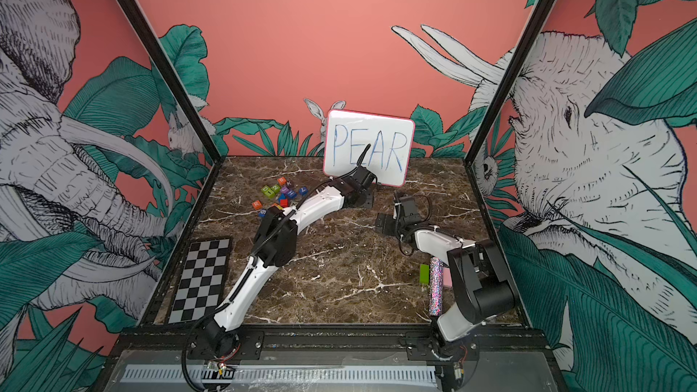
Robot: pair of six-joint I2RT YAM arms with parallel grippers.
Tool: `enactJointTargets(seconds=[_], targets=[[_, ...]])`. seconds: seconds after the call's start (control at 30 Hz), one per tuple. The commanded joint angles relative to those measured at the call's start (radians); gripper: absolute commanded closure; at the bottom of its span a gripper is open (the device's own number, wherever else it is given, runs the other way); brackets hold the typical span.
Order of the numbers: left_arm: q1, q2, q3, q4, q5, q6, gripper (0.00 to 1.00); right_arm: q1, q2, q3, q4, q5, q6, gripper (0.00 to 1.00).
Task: Spell the uppercase word “pear” with letter blocks
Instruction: Place the letter block at the center of the board.
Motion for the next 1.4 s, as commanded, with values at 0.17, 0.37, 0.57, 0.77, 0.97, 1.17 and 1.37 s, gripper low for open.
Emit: enactJointTargets(seconds=[0.17,0.37,0.57,0.77,0.97,1.17,1.37], targets=[[-0.006,0.013,0.033,-0.001,-0.030,0.014,0.72,-0.007,0.013,-0.009,0.044,-0.018,0.018,0.02],[-0.010,0.026,0.039,0.002,-0.040,0.022,0.72,-0.008,0.017,-0.009,0.049,-0.020,0.018,0.01],[-0.021,0.035,0.044,0.021,-0.064,0.040,0.72,-0.009,0.023,-0.006,0.058,-0.031,0.021,0.01],[-0.022,0.048,0.047,0.028,-0.072,0.040,0.72,-0.009,0.024,-0.007,0.060,-0.031,0.022,0.01],[-0.023,0.052,0.047,0.020,-0.083,0.038,0.71,-0.013,0.024,-0.015,0.071,-0.040,0.026,0.01],[-0.022,0.059,0.059,0.022,-0.088,0.043,0.71,-0.017,0.024,-0.019,0.080,-0.050,0.032,0.01],[-0.023,0.069,0.081,-0.001,-0.092,0.046,0.69,-0.021,0.024,-0.029,0.087,-0.048,0.034,0.01]])
